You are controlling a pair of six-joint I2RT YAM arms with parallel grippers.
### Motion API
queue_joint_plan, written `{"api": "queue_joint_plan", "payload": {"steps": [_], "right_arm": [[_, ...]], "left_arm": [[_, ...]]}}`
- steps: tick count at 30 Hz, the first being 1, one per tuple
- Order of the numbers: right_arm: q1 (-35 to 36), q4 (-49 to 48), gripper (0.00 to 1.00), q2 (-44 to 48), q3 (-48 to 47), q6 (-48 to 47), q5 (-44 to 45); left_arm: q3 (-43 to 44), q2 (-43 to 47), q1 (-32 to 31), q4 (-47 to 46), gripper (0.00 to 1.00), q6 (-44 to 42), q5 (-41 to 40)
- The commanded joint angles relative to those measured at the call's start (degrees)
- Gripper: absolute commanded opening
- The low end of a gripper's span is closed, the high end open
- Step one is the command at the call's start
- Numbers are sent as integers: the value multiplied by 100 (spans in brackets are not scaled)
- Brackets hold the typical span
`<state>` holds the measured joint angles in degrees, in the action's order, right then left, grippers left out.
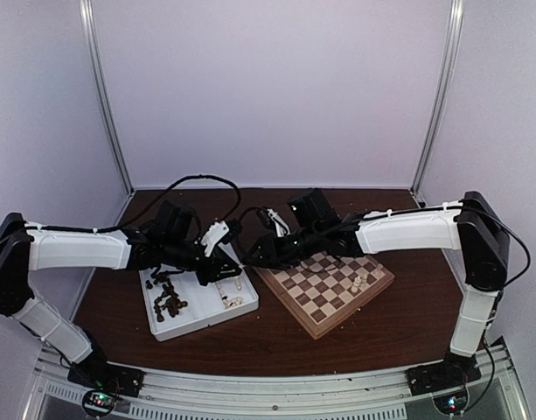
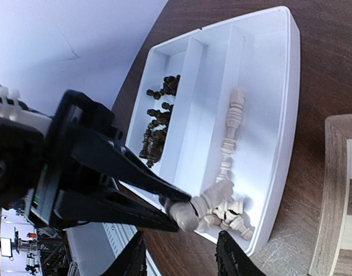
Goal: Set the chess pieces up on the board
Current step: Pick up the chess piece from the storage box.
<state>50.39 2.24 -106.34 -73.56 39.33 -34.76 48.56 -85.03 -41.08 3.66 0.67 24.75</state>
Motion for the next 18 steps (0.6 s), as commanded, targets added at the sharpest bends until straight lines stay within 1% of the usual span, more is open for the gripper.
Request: {"api": "queue_joint_plan", "payload": {"steps": [1,11,18], "right_arm": [[32,-601,41,-146,-257,402,-212],[32,-692,40,-419,-346,660,-479],[32,-892,32,-431,-240,837,-619]], "left_arm": [[-216,309,-105,-579,13,-229,279],[-300,435,-108,-533,14,-311,65],[-321,428,-110,-537,14,-363,-91]]}}
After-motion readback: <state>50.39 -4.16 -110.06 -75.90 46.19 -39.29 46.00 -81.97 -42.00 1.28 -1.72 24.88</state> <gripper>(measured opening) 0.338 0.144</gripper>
